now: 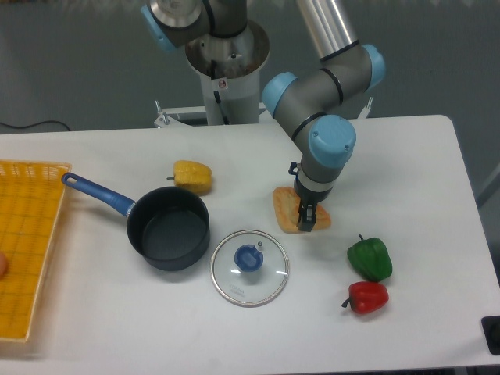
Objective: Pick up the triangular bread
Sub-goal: 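Lower the gripper onto the bread and close on its edge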
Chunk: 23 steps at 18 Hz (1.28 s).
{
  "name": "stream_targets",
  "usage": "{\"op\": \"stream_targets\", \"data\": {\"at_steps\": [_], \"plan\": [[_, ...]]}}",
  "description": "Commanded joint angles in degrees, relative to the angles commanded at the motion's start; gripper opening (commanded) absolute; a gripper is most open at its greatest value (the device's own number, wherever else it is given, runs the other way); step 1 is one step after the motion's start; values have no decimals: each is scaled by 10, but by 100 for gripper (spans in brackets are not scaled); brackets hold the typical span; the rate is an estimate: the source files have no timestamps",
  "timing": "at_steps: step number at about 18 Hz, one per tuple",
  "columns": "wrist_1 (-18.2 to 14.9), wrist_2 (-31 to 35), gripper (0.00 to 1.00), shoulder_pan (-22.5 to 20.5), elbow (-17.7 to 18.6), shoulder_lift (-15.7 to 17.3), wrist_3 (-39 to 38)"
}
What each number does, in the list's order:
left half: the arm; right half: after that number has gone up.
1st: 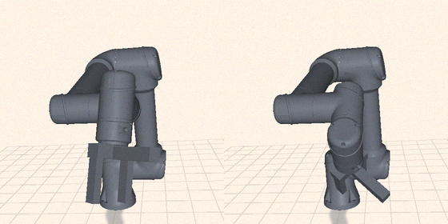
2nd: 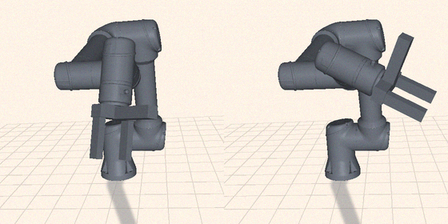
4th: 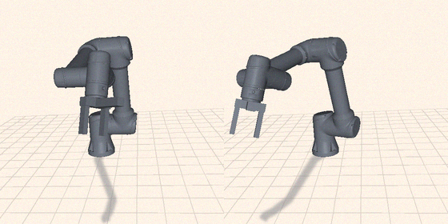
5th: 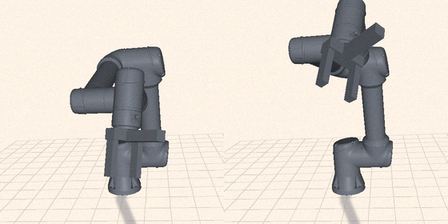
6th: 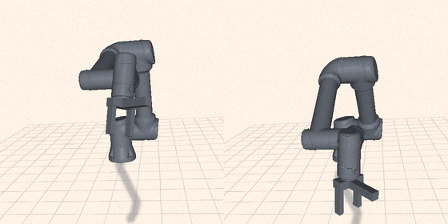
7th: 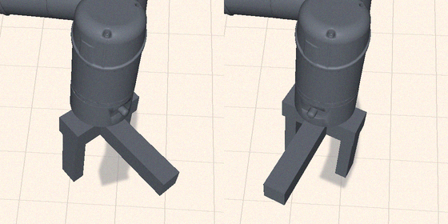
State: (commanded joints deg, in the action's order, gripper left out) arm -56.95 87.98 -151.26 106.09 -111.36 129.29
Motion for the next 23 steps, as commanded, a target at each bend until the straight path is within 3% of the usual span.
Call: {"op": "stream_targets", "data": {"at_steps": [12,23], "plan": [[14,17,90,14,-2,-6,-37],[13,48,87,25,4,-8,-38]]}}
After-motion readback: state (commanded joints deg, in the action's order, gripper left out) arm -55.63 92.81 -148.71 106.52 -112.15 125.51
